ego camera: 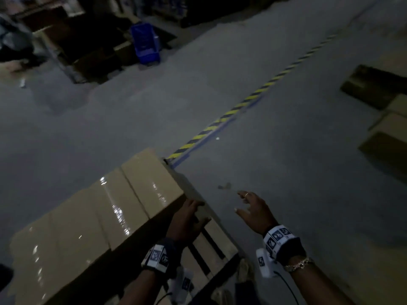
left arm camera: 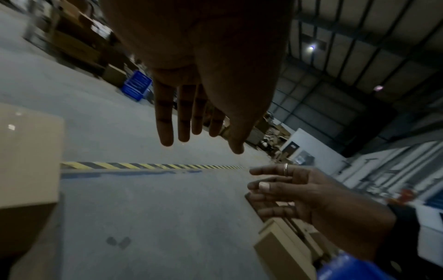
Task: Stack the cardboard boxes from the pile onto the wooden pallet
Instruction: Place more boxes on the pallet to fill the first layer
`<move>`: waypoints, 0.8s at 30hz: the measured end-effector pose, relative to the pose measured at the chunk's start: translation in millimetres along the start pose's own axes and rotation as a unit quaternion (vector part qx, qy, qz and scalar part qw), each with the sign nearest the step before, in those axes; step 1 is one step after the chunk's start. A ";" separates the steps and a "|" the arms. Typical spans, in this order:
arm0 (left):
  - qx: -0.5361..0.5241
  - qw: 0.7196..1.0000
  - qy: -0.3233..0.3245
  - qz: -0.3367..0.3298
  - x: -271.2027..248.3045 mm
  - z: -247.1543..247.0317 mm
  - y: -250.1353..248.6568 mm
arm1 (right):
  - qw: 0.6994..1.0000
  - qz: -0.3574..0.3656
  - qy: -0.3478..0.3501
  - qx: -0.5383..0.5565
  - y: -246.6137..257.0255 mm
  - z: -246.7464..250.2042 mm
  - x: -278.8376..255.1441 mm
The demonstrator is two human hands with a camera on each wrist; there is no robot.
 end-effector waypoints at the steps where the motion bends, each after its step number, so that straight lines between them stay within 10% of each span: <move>1: -0.009 1.000 0.006 -0.013 4.1 -6.3 -5.9 | 1.000 -0.021 -0.012 0.008 -8.4 6.2 -14.2; 13: -0.072 0.970 0.112 -0.203 26.7 -57.4 -128.3 | 0.956 -0.173 -0.229 0.066 -30.2 42.3 -211.3; 24: -0.119 0.874 0.228 -0.411 -17.4 -122.6 -321.4 | 0.852 -0.212 -0.473 0.079 -12.8 84.6 -389.7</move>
Point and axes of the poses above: each hand's wrist, its own x-axis towards the middle knuckle, its own z-axis out of the back of the hand, y = z × x, the point moved 2 cm from there along x, towards the middle knuckle, and after that the axes turned 7 degrees about y, right-handed, at the moved point
